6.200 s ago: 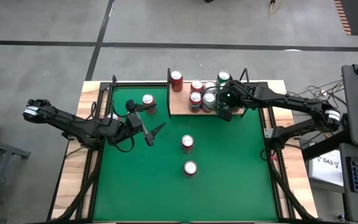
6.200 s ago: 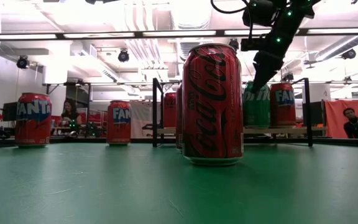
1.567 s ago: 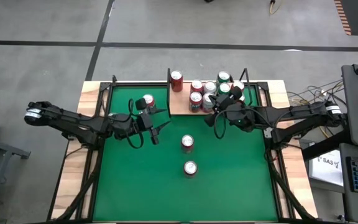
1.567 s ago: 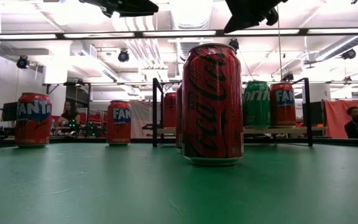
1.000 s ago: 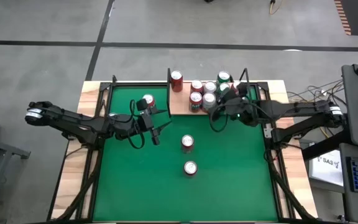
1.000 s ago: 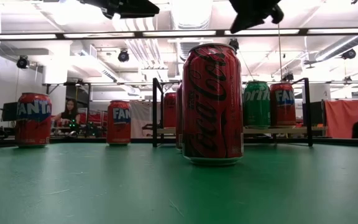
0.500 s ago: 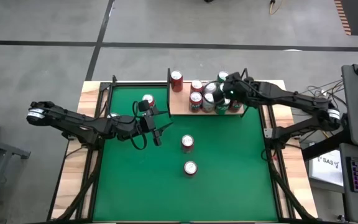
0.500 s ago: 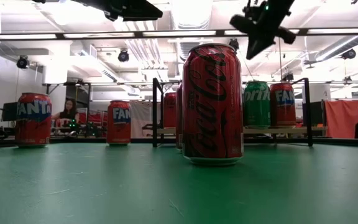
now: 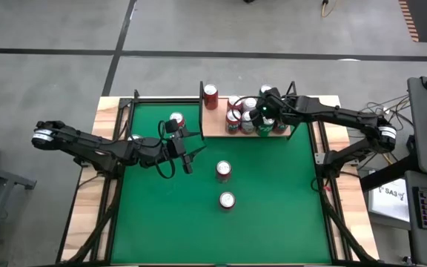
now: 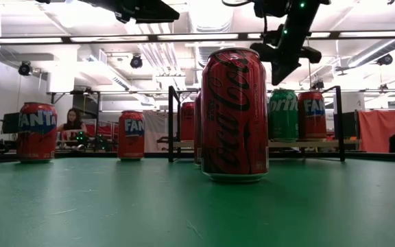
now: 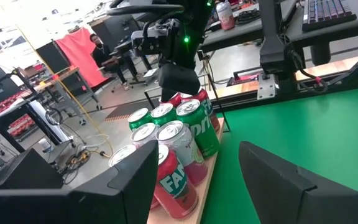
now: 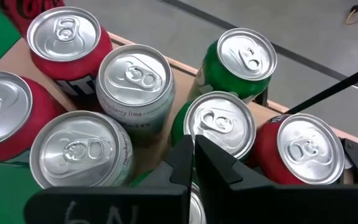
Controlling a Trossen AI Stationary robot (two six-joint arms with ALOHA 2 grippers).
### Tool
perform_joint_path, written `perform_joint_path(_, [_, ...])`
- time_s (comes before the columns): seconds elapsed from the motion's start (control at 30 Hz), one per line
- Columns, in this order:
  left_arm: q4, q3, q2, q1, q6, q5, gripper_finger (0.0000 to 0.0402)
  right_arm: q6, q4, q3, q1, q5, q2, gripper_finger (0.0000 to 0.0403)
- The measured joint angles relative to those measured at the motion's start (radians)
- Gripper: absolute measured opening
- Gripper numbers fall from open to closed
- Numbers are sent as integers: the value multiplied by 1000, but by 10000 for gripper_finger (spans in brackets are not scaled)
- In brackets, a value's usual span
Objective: Place canned beverage on shelf
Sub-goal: Adjust the green soda cans
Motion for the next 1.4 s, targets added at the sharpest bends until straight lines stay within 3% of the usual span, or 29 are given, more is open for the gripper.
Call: perform_joint_path(1.4, [-7, 0, 0, -1, -3, 0, 207, 44, 11, -1, -54, 13, 92, 9])
